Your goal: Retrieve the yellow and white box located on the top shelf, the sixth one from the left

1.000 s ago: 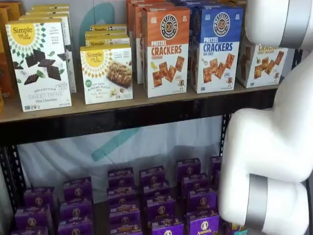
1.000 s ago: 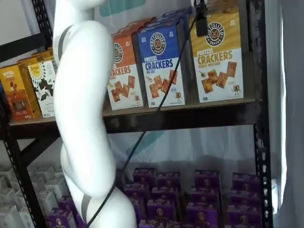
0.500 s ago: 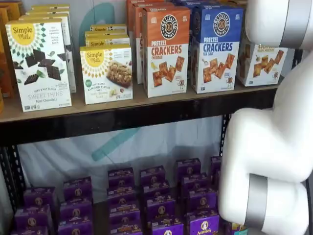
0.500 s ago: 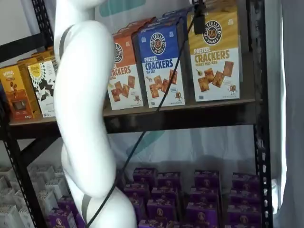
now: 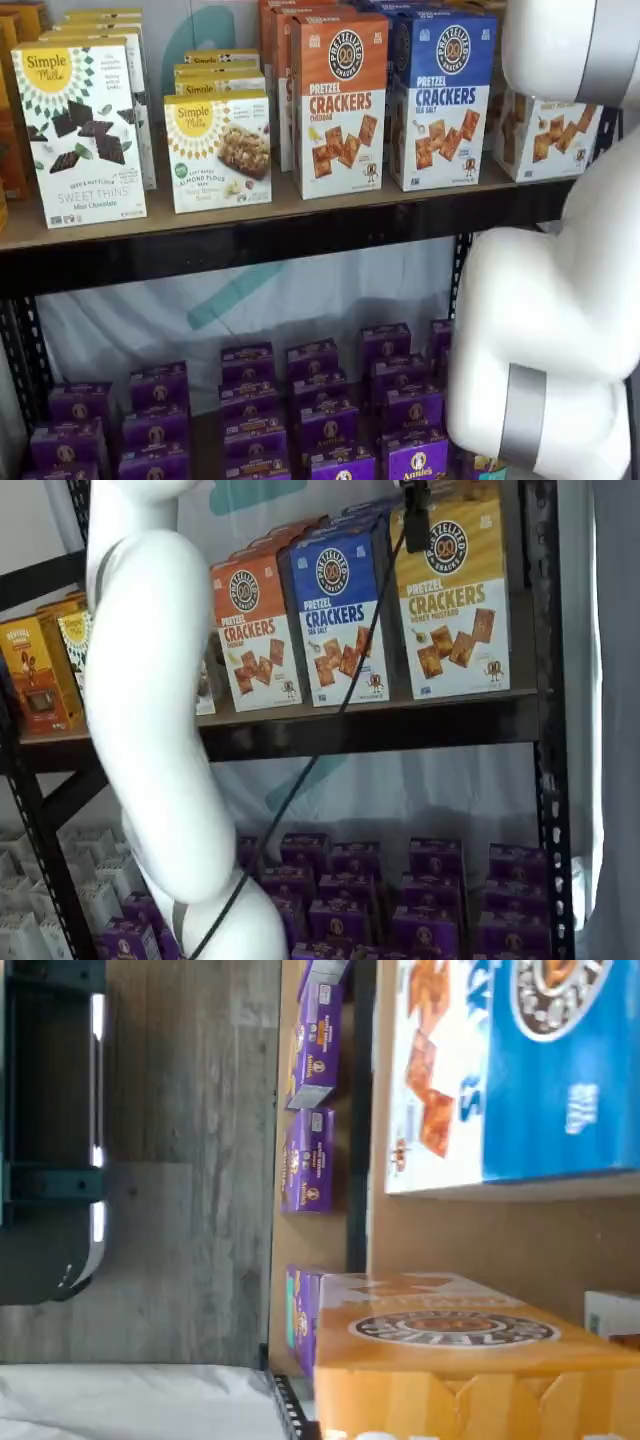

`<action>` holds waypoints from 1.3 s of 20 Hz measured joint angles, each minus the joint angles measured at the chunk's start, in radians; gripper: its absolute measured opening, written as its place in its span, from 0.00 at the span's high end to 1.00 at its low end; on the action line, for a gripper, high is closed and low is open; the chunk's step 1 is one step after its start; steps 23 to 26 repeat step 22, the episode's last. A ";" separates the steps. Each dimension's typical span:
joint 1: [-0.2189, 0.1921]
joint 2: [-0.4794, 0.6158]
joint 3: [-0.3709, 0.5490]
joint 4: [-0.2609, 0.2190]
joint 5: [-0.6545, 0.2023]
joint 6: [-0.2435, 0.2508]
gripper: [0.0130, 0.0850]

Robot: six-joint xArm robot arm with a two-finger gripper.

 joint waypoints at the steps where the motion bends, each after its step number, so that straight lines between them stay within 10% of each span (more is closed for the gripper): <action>1: -0.005 -0.021 0.021 -0.001 -0.003 -0.006 0.33; 26: 0.059 -0.314 0.267 -0.061 0.128 0.042 0.33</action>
